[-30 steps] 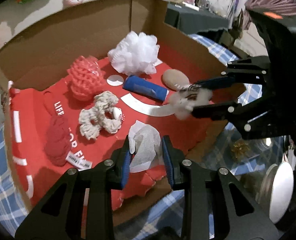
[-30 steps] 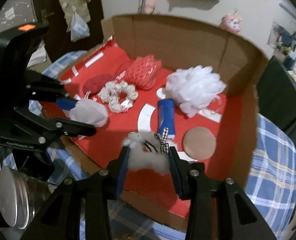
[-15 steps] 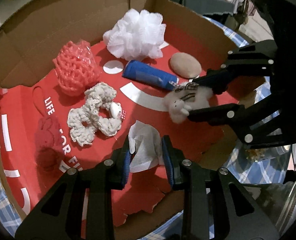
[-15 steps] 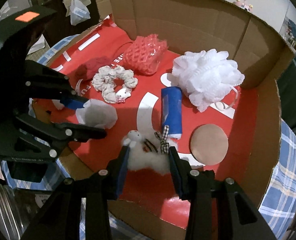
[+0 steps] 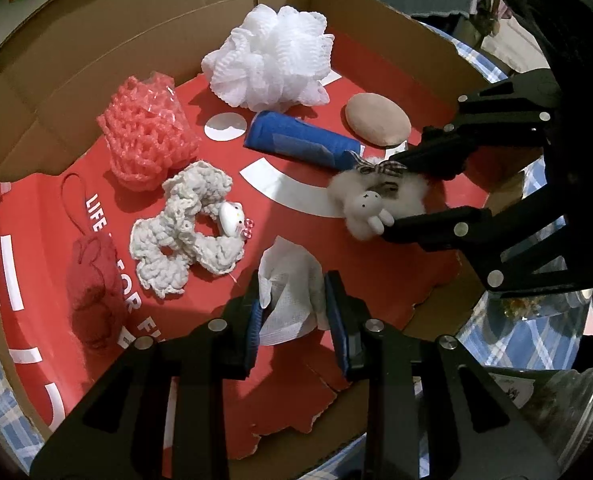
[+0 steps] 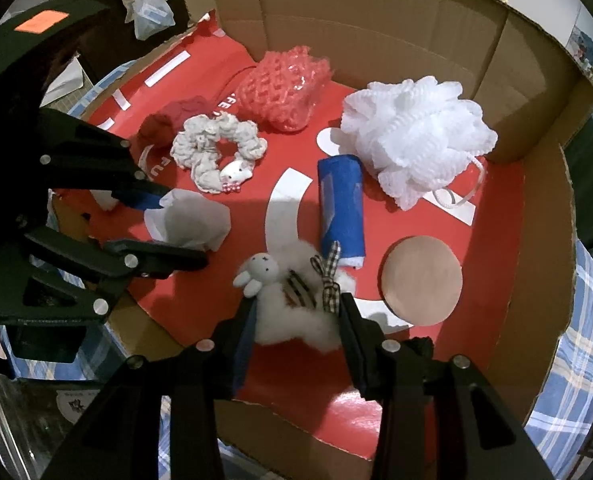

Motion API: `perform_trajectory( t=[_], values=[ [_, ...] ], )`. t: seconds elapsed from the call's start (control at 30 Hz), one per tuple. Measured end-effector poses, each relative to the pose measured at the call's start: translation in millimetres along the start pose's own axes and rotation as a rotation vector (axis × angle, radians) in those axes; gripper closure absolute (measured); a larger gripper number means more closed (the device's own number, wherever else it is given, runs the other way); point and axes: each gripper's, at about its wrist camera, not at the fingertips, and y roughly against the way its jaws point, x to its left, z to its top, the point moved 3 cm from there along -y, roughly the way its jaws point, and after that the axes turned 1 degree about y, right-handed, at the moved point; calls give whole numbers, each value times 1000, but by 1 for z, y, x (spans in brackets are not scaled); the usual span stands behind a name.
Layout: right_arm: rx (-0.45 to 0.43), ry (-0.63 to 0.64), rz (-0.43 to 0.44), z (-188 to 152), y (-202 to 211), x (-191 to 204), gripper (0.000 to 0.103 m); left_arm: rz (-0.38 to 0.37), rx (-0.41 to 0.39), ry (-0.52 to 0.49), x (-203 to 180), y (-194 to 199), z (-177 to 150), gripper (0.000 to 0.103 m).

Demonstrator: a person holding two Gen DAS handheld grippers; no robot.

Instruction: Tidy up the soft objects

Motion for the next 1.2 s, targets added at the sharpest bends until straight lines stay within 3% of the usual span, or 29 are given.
perform_trajectory(
  t=[0.33,0.37,0.4,0.43,0.47,0.67,0.8,0.9,0.97,1.03,1.2],
  values=[
    [15,-9,2,2,-6,-4,52,13,13,-13,-5,-3,2,74],
    [14,-8,2,1,-6,-4,50,13,12,-14,-5,-3,3,67],
    [13,-9,3,1,-6,-4,49,13,13,-15,-5,-3,3,43],
    [13,-10,4,0,-6,-4,49,18,12,-16,-5,-4,3,34],
    [12,-12,4,0,-6,-4,49,27,0,-21,-6,-3,3,31],
    [-2,-20,-3,-4,-1,-7,47,40,-30,-31,-7,5,5,31],
    [-36,-37,-19,-6,15,-11,35,59,-51,-5,-4,15,3,31],
    [-63,-61,-21,-8,30,-13,31,57,-79,47,1,29,-2,31],
    [-89,-84,-32,-10,44,-12,18,61,-100,93,4,40,-7,31],
    [-119,-108,-43,-14,58,-10,12,67,-116,133,4,50,-12,31],
    [-183,-165,-109,-28,87,-3,4,74,-161,267,5,69,-32,31]
  ],
)
